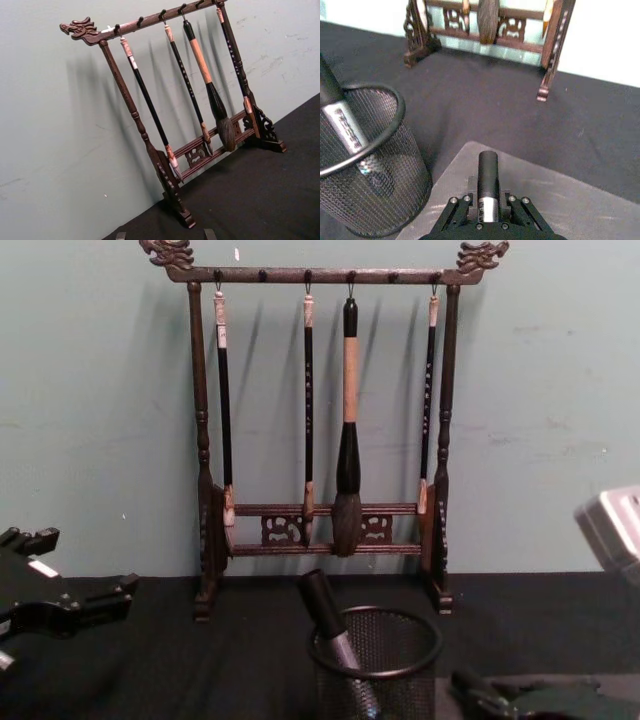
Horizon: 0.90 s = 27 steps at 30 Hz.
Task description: Pick up the water-based marker from the table and place it into the pen holder.
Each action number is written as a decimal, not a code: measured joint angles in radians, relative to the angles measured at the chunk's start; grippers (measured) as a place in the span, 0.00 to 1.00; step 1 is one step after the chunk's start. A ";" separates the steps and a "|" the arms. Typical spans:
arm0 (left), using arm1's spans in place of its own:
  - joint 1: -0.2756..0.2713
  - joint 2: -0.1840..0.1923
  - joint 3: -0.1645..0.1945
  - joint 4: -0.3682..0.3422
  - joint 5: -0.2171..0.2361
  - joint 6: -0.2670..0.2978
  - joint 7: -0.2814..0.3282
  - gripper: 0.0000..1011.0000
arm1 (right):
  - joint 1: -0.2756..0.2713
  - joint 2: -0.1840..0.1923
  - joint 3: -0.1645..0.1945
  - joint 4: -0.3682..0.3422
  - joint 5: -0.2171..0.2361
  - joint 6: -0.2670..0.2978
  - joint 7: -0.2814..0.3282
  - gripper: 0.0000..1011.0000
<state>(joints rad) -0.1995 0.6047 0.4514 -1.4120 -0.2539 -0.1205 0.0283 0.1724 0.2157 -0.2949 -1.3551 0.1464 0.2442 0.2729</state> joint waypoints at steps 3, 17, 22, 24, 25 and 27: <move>0.000 0.000 0.000 0.000 0.000 0.000 0.000 1.00 | -0.007 0.000 0.007 -0.005 0.009 -0.037 0.003 0.24; 0.000 0.000 0.000 0.000 0.000 0.000 0.000 1.00 | -0.038 0.015 0.010 -0.025 0.049 -0.235 0.047 0.24; 0.000 0.000 0.000 0.000 0.000 0.000 0.000 1.00 | -0.039 0.020 0.009 -0.022 0.071 -0.285 0.067 0.24; 0.000 0.000 0.000 0.000 0.000 0.000 0.000 1.00 | -0.039 0.021 0.009 -0.020 0.077 -0.301 0.072 0.24; 0.000 0.000 0.000 0.000 0.000 0.000 0.000 1.00 | -0.039 0.022 0.010 -0.018 0.083 -0.316 0.077 0.24; 0.000 0.000 0.000 0.000 0.000 0.000 0.000 1.00 | -0.039 0.025 0.010 -0.017 0.091 -0.341 0.086 0.24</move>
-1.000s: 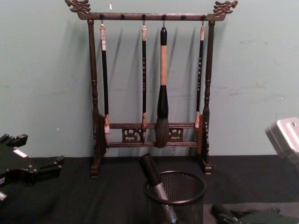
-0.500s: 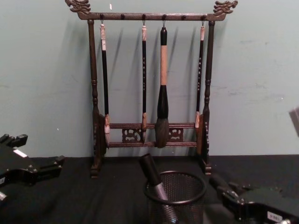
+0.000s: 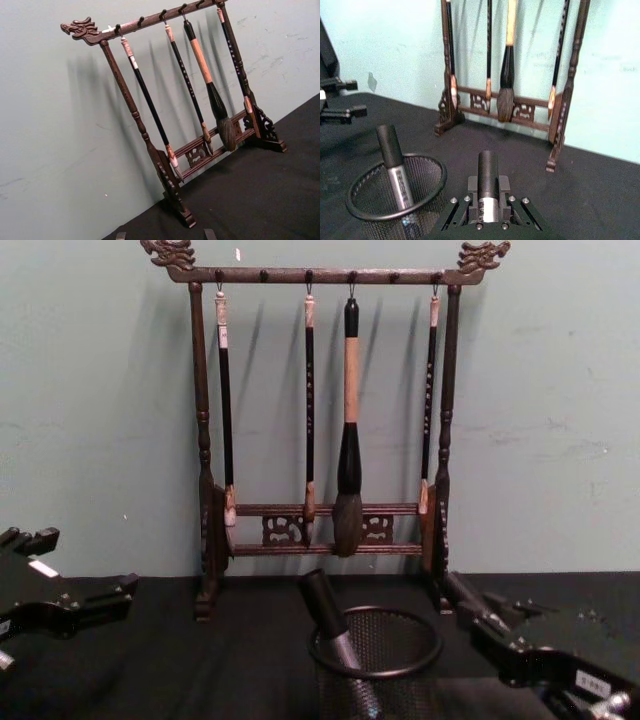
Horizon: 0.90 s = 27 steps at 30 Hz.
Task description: Pick up the water-based marker from the table and place it into the pen holder.
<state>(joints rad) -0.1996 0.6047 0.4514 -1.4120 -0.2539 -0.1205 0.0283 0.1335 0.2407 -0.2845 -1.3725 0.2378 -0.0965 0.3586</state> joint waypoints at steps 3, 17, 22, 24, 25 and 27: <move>0.000 0.000 0.000 0.000 0.000 0.000 0.000 1.00 | 0.002 0.003 0.000 0.000 0.005 -0.023 0.007 0.24; 0.000 0.000 0.000 0.000 0.000 0.000 0.000 1.00 | 0.038 0.005 -0.019 -0.009 0.011 -0.096 0.027 0.24; 0.000 0.000 0.000 0.000 0.000 0.000 0.000 1.00 | 0.054 -0.002 -0.028 -0.001 0.009 -0.105 0.030 0.24; 0.000 0.000 0.000 0.000 0.000 0.000 0.000 1.00 | 0.063 -0.006 -0.034 0.007 0.008 -0.111 0.033 0.24; 0.000 0.000 0.000 0.000 0.000 0.000 0.000 1.00 | 0.067 -0.008 -0.036 0.010 0.008 -0.112 0.033 0.24; 0.000 0.000 0.000 0.000 0.000 0.000 0.000 1.00 | 0.077 -0.013 -0.043 0.021 0.007 -0.117 0.037 0.24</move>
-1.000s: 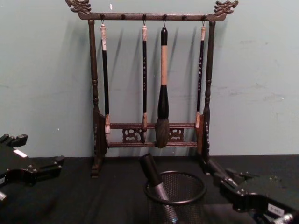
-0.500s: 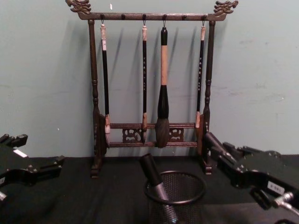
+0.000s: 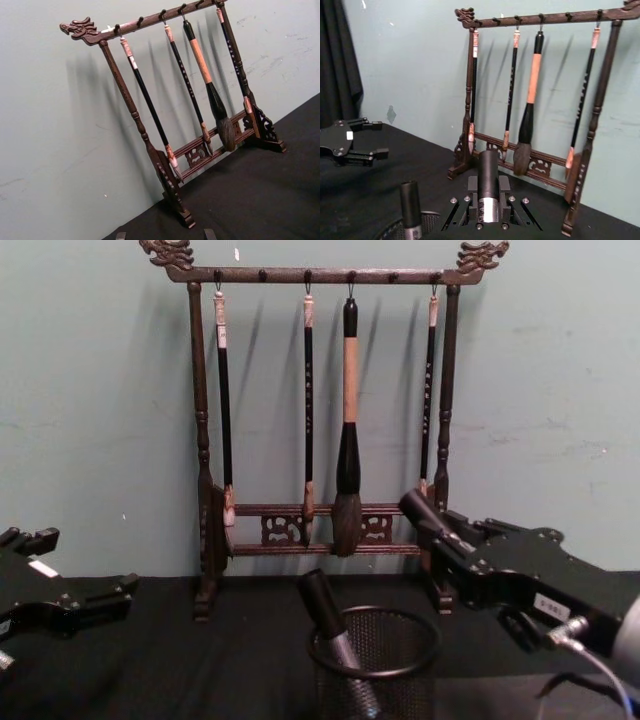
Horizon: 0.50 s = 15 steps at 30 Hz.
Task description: Pick up the water-based marker from the table and place it into the pen holder.
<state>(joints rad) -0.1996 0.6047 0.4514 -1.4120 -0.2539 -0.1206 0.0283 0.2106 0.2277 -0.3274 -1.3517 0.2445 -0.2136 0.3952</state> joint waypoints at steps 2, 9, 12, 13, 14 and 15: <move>0.000 0.000 0.000 0.000 0.000 0.000 0.000 1.00 | 0.007 -0.003 -0.004 0.007 0.000 -0.003 0.003 0.24; 0.000 0.000 0.000 0.000 0.000 0.000 0.000 1.00 | 0.038 -0.021 -0.027 0.040 -0.001 -0.018 0.019 0.24; 0.000 0.000 0.000 0.000 0.000 0.000 0.000 1.00 | 0.045 -0.025 -0.034 0.046 -0.002 -0.022 0.023 0.24; 0.000 0.000 0.000 0.000 0.000 0.000 0.000 1.00 | 0.050 -0.028 -0.038 0.050 -0.002 -0.024 0.025 0.24; 0.000 0.000 0.000 0.000 0.000 0.000 0.000 1.00 | 0.053 -0.030 -0.040 0.052 -0.002 -0.025 0.026 0.24; 0.000 0.000 0.000 0.000 0.000 0.000 0.000 1.00 | 0.057 -0.033 -0.044 0.056 -0.003 -0.026 0.027 0.24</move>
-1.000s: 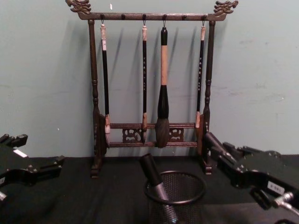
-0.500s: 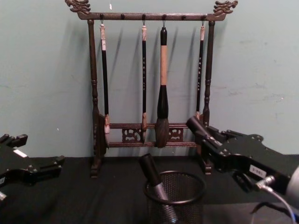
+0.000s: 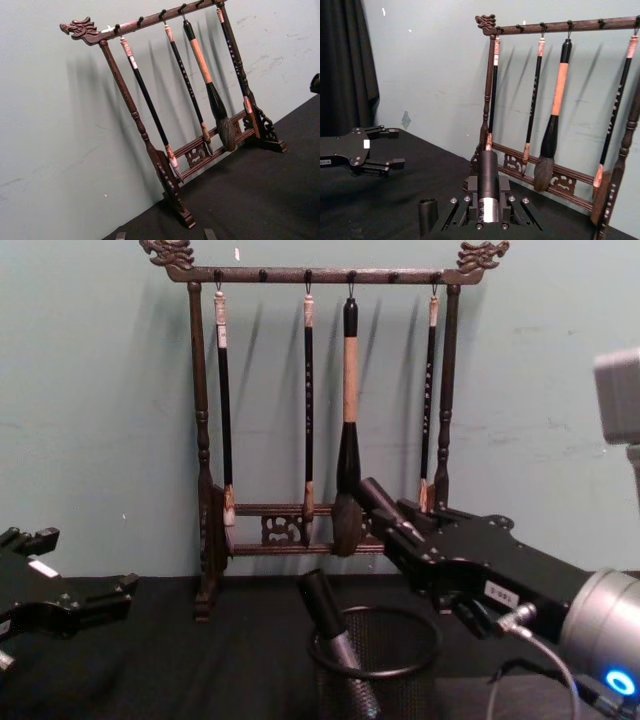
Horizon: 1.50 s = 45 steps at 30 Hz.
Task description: Pick up the water-based marker from the table and place it into the pen holder.
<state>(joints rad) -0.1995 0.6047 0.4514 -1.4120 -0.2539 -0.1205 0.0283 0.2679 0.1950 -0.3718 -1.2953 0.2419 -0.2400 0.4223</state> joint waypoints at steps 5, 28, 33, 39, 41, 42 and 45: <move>0.000 0.000 0.000 0.000 0.000 0.000 0.000 1.00 | 0.014 -0.009 -0.011 0.015 -0.002 -0.003 0.004 0.24; 0.000 0.000 0.000 0.000 0.000 0.000 0.000 1.00 | 0.091 -0.051 -0.056 0.097 -0.010 0.002 0.014 0.24; 0.000 0.000 0.000 0.000 0.000 0.000 0.000 1.00 | 0.105 -0.058 -0.062 0.113 -0.016 0.002 0.013 0.24; 0.000 0.000 0.000 0.000 0.000 0.000 0.000 1.00 | 0.126 -0.069 -0.068 0.141 -0.022 0.000 0.014 0.24; 0.000 0.000 0.000 0.000 0.000 0.000 0.000 1.00 | 0.130 -0.070 -0.071 0.143 -0.024 0.000 0.015 0.24; 0.000 0.000 0.000 0.000 0.000 0.000 0.000 1.00 | 0.130 -0.071 -0.072 0.143 -0.024 0.000 0.015 0.24; 0.000 0.000 0.000 0.000 0.000 0.000 0.000 1.00 | 0.130 -0.071 -0.072 0.143 -0.025 0.000 0.015 0.24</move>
<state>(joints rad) -0.1995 0.6047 0.4514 -1.4120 -0.2539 -0.1205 0.0283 0.3981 0.1243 -0.4435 -1.1524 0.2172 -0.2399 0.4376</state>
